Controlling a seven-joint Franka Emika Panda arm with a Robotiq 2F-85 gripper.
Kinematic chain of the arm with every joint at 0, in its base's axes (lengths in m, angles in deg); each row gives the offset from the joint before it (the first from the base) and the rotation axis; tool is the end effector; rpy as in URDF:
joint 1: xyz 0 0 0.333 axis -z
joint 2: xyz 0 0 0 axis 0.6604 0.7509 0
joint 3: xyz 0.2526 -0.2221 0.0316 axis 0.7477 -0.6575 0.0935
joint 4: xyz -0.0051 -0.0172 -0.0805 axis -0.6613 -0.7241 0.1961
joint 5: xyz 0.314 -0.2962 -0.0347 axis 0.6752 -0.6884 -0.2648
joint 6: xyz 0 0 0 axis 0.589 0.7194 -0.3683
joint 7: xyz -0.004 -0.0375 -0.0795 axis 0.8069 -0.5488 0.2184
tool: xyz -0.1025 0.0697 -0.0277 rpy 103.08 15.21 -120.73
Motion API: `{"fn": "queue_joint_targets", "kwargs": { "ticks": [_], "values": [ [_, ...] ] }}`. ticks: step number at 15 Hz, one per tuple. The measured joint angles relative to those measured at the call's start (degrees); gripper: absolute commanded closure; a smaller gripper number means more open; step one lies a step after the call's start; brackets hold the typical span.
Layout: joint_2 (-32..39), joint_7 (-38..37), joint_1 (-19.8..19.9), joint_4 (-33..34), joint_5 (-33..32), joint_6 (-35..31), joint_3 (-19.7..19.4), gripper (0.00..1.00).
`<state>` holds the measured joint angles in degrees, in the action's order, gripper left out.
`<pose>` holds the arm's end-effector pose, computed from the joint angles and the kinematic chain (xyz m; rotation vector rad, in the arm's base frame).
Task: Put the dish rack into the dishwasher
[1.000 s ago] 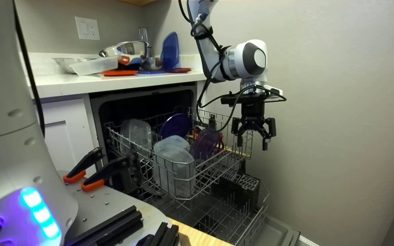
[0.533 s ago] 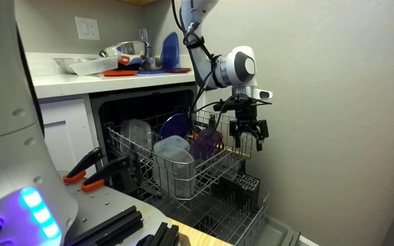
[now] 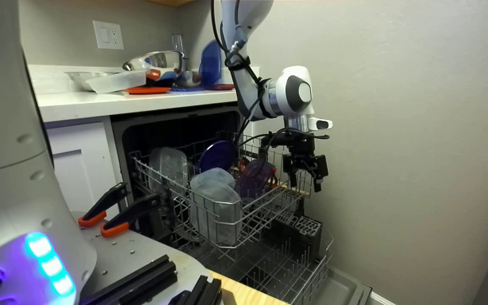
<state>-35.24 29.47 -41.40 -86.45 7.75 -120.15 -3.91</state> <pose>0.6099 -0.1734 0.0125 2.8012 -0.7685 -0.1136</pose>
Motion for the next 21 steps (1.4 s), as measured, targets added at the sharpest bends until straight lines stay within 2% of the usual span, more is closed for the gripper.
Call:
{"fn": "queue_joint_targets", "kwargs": {
  "ticks": [12, 21],
  "values": [
    [-0.7, 0.3, -0.5, 0.2, 1.0, -0.1, 2.8, 0.0],
    [-1.0, -0.4, -7.6, 1.7, 2.2, -1.5, 6.2, 0.0]
  ]
}}
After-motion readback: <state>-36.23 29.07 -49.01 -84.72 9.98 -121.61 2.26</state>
